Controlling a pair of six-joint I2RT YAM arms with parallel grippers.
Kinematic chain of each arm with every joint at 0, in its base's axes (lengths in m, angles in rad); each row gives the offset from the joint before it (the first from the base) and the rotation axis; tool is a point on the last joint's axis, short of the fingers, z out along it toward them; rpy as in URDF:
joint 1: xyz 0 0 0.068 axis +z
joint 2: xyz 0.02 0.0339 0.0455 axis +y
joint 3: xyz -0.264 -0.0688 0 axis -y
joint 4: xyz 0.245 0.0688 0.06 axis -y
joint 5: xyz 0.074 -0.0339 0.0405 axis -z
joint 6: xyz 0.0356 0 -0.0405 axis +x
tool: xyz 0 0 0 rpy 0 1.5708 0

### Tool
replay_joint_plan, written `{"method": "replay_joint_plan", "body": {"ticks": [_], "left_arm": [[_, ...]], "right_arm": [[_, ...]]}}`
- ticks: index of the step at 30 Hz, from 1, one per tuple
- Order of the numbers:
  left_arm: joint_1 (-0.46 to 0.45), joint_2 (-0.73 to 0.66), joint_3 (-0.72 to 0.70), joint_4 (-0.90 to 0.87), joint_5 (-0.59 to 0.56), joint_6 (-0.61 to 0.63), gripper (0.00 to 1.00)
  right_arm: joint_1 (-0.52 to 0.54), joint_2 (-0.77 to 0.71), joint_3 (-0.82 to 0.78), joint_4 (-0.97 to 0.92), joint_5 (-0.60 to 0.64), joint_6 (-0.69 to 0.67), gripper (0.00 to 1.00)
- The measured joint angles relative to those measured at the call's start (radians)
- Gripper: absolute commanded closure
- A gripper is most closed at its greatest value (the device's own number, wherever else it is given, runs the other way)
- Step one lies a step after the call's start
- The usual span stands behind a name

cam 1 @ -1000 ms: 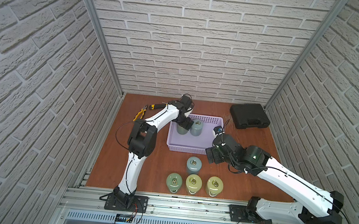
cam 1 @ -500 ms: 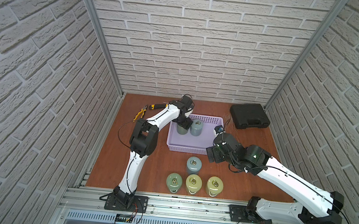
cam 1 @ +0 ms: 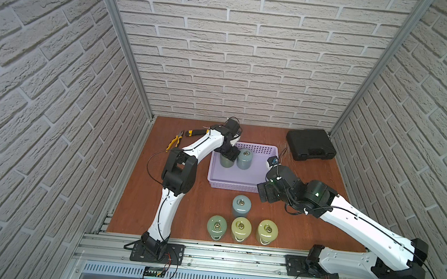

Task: Take the tea canister out of the basket
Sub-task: Pick up the tea canister from the basket.

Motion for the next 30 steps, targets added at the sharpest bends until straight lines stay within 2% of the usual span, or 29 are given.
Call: {"method": "replay_joint_plan", "body": {"ticks": [14,21,30], "left_arm": [[0.002,-0.029,0.026,-0.061,0.007,-0.015,0.39],[0.002,-0.101,0.023,-0.085,0.007,-0.018,0.4],[0.002,-0.225,-0.057,-0.097,0.008,-0.027,0.4]], "right_arm": [[-0.004,0.0,-0.051,0.052,-0.003,0.0,0.01],[-0.005,-0.002,-0.079,0.08,-0.002,0.001,0.01],[-0.01,-0.004,-0.082,0.103,0.001,0.001,0.01]]}}
